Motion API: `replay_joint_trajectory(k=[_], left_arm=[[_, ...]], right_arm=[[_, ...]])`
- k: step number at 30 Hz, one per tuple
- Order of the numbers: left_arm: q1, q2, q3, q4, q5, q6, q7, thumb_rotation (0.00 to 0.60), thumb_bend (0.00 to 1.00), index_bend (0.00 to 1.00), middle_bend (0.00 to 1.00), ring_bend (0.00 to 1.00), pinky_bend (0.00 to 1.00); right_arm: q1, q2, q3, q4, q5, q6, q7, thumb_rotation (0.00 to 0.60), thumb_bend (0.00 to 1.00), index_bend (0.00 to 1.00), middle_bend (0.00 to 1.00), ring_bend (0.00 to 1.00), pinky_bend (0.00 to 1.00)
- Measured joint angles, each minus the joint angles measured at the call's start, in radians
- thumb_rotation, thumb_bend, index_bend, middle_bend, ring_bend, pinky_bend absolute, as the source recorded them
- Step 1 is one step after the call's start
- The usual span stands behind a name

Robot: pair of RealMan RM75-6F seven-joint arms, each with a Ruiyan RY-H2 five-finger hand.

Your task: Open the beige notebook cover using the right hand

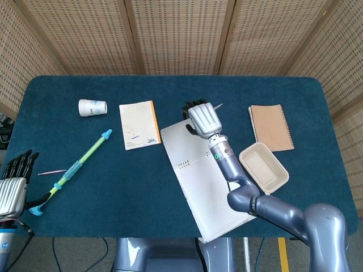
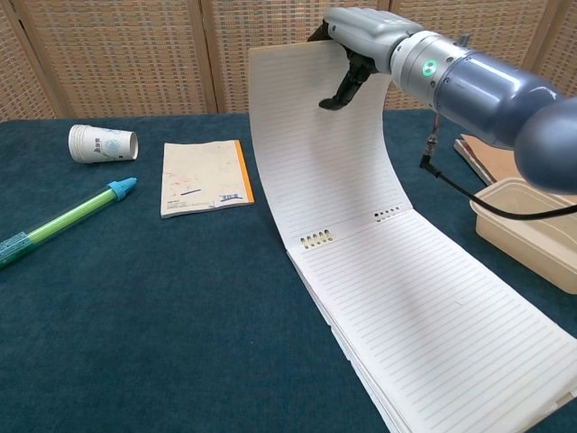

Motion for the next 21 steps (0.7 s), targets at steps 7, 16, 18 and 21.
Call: replay_joint_trajectory(k=[7,16,18,21], left_arm=[[-0.001,0.000,0.000,0.009,-0.002,-0.003,-0.016,0.600,0.19,0.00,0.00,0.00,0.04],[0.004,0.012,0.004,0.001,0.010,0.006,-0.036,0.600,0.19,0.00,0.00,0.00,0.04],[0.004,0.013,0.006,-0.002,0.015,0.007,-0.037,0.600,0.19,0.00,0.00,0.00,0.04],[0.006,0.016,0.011,-0.008,0.030,0.013,-0.038,0.600,0.19,0.00,0.00,0.00,0.04]], right_arm=[[-0.003,0.019,-0.010,-0.024,0.046,-0.020,-0.033,0.600,0.02,0.02,0.00,0.00,0.00],[-0.063,0.122,-0.018,-0.201,0.098,0.029,-0.089,0.600,0.00,0.00,0.00,0.00,0.00],[-0.078,0.148,-0.020,-0.239,0.104,0.045,-0.099,0.600,0.00,0.00,0.00,0.00,0.00],[-0.097,0.188,-0.022,-0.302,0.118,0.067,-0.122,0.600,0.00,0.00,0.00,0.00,0.00]])
